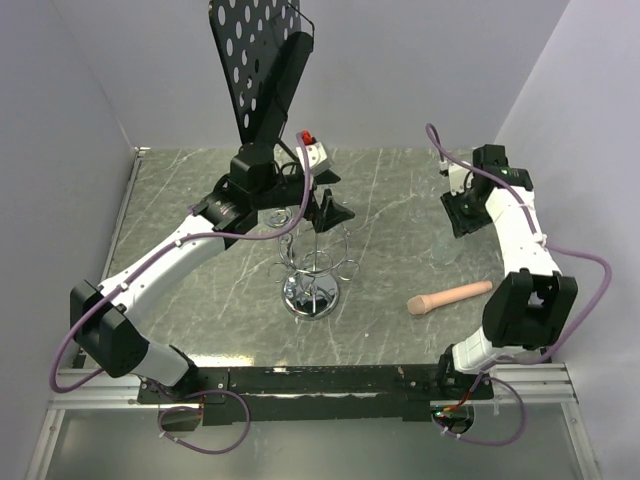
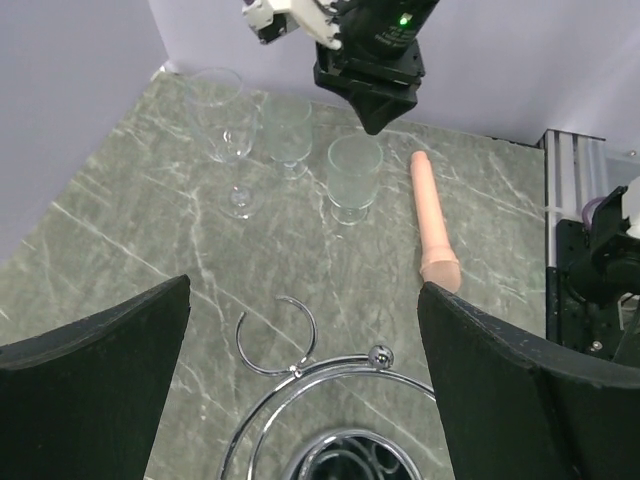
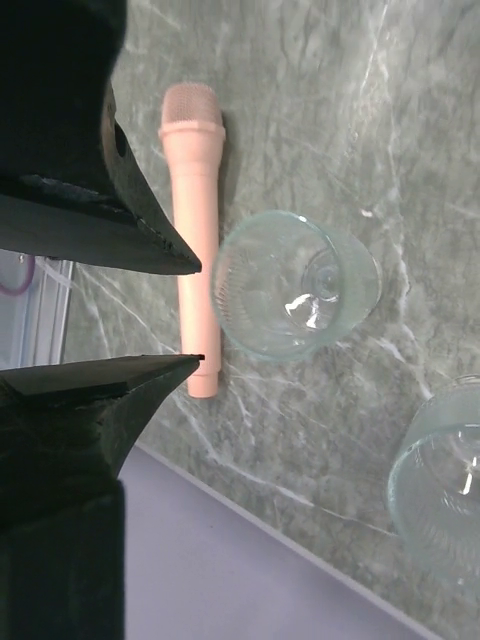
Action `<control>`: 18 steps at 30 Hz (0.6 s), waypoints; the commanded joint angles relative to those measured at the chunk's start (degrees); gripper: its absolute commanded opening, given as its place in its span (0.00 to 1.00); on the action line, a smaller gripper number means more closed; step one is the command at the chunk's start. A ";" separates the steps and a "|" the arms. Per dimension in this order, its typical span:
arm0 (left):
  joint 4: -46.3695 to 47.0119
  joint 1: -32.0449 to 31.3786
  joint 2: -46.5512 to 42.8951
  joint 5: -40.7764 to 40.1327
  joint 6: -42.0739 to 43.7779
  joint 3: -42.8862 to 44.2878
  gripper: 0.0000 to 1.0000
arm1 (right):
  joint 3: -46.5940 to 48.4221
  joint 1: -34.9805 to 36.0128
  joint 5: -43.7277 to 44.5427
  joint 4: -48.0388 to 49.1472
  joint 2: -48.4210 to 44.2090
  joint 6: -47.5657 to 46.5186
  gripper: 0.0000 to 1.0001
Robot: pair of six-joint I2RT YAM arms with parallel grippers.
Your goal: Take the wine glass off the wine glass rack
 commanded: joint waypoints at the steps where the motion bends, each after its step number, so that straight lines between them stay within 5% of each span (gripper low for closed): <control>1: -2.65 -0.85 -1.61 1.09 6.13 3.22 1.00 | 3.61 -0.81 -4.25 -2.49 -5.16 2.42 0.46; 4: -8.91 -3.92 -6.25 -1.18 19.85 2.71 1.00 | 2.57 -1.17 -15.04 2.15 -11.90 3.13 0.56; 7: -4.17 -3.93 -13.98 -2.33 21.70 -2.48 1.00 | -4.00 -1.08 -24.11 11.90 -21.48 2.86 0.77; 10: -9.50 -3.84 -17.42 -3.82 23.38 -0.30 1.00 | -9.29 -0.99 -30.62 19.46 -28.97 4.79 0.91; 13: -17.24 -3.49 -20.93 -6.63 24.18 0.32 1.00 | -10.97 -0.03 -36.34 21.59 -31.01 8.04 1.00; 18: -22.35 1.69 -28.76 -7.43 25.14 -4.50 1.00 | -11.68 5.24 -34.34 22.12 -30.31 11.12 1.00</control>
